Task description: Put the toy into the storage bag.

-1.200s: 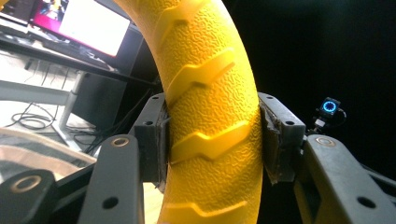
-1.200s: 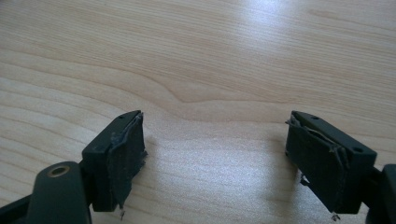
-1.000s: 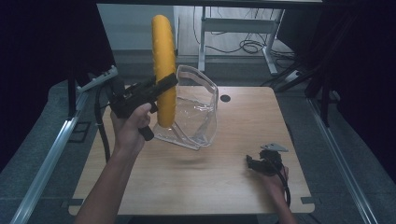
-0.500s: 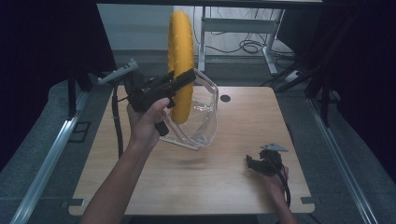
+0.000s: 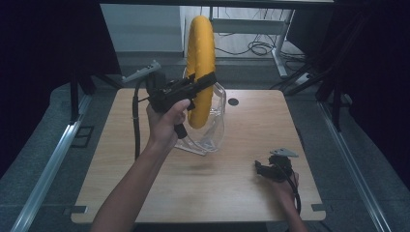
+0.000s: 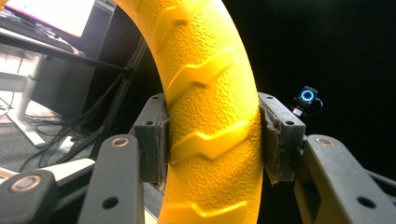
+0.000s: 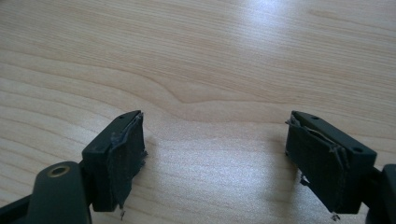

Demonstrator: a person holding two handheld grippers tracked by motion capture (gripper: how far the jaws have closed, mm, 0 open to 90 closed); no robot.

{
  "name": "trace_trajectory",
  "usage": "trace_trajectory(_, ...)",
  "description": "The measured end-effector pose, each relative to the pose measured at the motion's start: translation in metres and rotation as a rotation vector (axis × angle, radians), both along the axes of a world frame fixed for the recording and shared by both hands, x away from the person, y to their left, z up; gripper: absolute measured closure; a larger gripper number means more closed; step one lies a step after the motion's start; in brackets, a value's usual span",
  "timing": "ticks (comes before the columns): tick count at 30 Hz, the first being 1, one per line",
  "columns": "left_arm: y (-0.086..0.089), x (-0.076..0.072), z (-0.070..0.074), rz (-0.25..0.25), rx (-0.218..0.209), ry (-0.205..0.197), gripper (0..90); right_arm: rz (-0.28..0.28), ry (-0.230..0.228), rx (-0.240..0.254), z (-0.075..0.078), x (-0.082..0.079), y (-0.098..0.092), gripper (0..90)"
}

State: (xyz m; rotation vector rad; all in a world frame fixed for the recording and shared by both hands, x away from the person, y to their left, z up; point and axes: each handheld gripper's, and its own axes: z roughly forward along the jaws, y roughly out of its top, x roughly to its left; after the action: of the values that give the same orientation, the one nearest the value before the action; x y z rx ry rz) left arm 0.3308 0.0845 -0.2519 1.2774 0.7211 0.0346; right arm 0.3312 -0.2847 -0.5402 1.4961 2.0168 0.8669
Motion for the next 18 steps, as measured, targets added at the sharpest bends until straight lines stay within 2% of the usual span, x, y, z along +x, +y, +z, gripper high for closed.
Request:
trace_trajectory(11,-0.015,0.01,-0.01,-0.037,-0.013,0.029,50.5,0.0,0.001,0.002,0.0,0.0,0.0,19.9)
trace_trajectory(18,-0.014,0.021,-0.028,-0.028,-0.011,0.061,50.5,0.001,0.001,0.001,0.0,0.0,0.0,20.0)
